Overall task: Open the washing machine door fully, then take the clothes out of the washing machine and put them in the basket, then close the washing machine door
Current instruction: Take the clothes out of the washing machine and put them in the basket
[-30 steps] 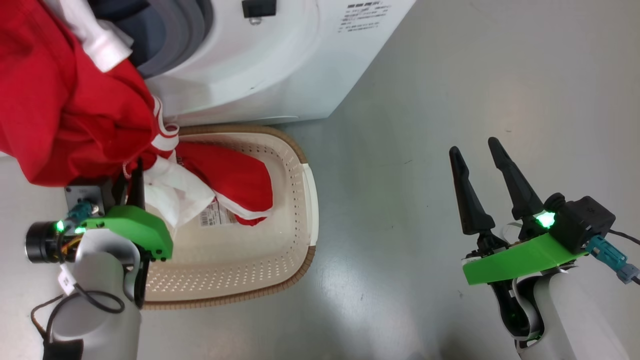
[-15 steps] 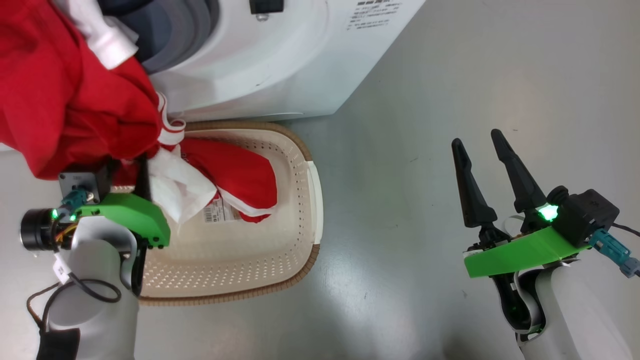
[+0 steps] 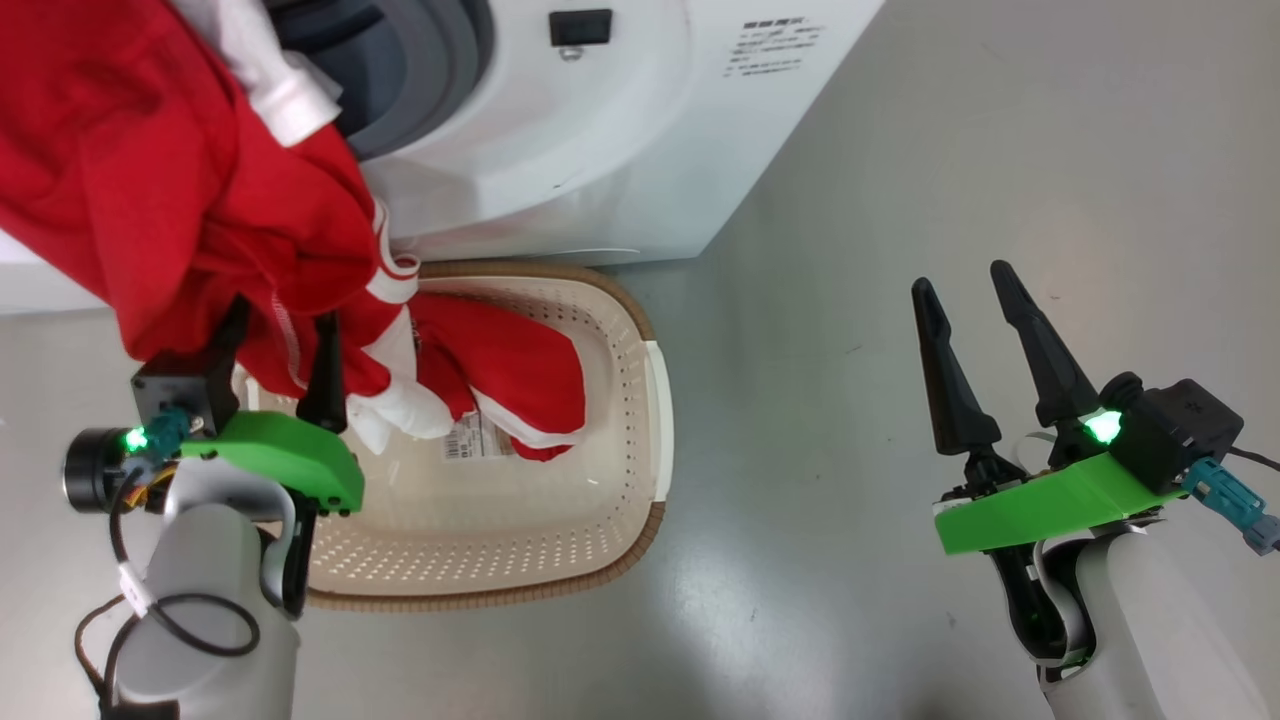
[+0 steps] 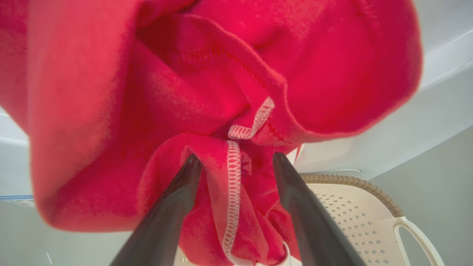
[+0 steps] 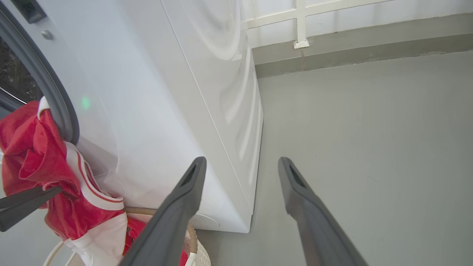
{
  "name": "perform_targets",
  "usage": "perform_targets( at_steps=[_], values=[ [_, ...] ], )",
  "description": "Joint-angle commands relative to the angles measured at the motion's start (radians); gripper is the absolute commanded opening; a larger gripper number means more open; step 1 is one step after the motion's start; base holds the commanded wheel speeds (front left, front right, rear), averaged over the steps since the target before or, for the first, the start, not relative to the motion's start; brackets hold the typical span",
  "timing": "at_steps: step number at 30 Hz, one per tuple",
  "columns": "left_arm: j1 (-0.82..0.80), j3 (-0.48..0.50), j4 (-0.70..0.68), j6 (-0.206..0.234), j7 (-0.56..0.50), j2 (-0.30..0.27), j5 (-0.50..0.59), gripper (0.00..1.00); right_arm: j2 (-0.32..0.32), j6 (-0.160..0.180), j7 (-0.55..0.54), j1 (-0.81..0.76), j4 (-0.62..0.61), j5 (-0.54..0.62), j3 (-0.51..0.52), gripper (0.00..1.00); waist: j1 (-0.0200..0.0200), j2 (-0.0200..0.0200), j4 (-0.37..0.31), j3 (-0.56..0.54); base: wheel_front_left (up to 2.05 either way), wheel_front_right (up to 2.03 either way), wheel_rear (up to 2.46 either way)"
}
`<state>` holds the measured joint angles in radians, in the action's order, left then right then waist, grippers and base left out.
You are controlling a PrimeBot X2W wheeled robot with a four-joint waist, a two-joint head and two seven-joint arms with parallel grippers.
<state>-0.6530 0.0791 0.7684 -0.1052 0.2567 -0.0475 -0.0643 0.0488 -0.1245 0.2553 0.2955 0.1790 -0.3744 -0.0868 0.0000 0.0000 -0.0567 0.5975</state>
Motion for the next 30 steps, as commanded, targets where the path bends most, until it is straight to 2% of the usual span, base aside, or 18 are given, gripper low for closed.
perform_targets(
  at_steps=[1, 23, 30],
  values=[
    [0.042, 0.025, -0.04, -0.005, 0.005, -0.026, -0.007, 1.0, 0.001, -0.006, 0.006, -0.018, -0.019, 0.008, -0.018, 1.0, 0.0, 0.0, 0.009, -0.005, 0.0, 0.0, 0.0],
    [0.323, 0.04, -0.522, -0.021, 0.005, -0.006, -0.013, 1.0, 0.001, -0.006, 0.006, -0.044, -0.012, 0.038, -0.005, 1.0, 0.0, 0.0, 0.061, -0.046, 0.0, 0.0, 0.0],
    [0.413, 0.041, -0.659, -0.003, 0.005, -0.004, -0.024, 1.0, 0.001, -0.006, 0.006, -0.052, -0.007, 0.037, -0.014, 1.0, 0.0, 0.0, 0.056, -0.059, 0.0, 0.0, 0.0]
  ],
)
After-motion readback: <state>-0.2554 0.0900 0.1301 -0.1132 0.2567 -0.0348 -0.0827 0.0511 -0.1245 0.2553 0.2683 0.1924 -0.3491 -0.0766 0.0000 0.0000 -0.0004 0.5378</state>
